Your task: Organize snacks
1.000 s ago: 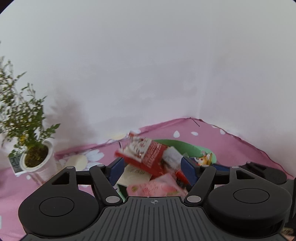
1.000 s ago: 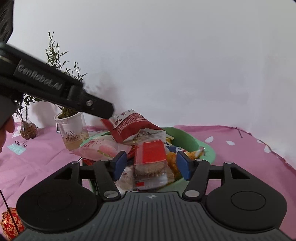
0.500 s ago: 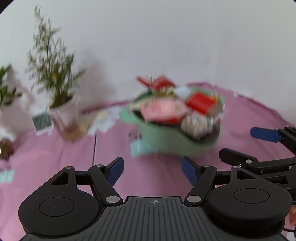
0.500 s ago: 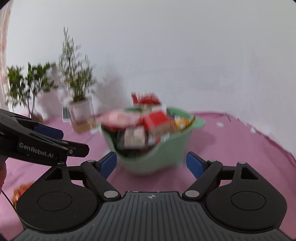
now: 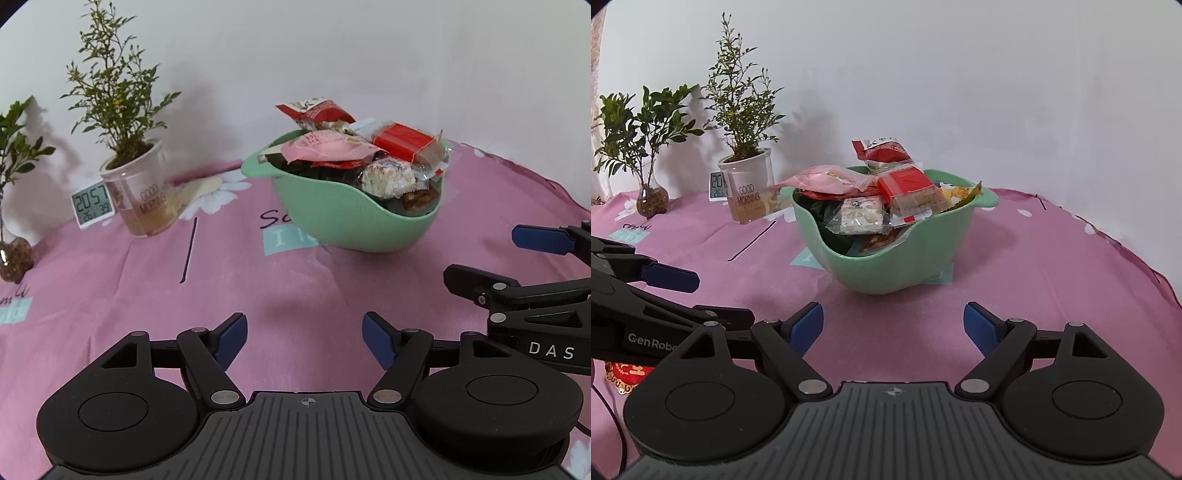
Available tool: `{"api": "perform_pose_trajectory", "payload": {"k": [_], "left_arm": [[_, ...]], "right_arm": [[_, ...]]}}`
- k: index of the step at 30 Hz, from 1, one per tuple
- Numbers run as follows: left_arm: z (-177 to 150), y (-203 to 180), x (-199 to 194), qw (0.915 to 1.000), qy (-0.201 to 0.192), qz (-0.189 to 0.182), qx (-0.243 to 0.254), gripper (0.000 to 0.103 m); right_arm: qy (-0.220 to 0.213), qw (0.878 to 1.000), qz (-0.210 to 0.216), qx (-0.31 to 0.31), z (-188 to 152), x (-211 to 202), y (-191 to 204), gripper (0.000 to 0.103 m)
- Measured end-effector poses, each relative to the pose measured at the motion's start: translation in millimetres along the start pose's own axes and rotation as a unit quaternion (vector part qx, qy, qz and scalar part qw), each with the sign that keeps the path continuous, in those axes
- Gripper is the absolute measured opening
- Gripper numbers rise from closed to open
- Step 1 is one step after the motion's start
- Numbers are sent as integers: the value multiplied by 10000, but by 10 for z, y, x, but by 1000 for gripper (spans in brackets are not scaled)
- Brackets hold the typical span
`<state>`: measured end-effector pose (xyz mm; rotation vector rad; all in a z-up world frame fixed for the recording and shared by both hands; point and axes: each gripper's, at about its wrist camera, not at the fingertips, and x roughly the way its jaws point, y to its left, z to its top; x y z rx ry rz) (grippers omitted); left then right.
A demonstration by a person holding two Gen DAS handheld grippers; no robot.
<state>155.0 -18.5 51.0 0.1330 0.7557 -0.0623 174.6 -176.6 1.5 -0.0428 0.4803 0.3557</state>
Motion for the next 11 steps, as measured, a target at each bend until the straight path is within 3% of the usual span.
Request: {"api": "perform_pose_trajectory", "payload": {"k": [11], "left_arm": [[-24,-7,-44,9999,-107,54,103,103]], "right_arm": [[40,10000,-16,-42,-3,24,12,87]]}}
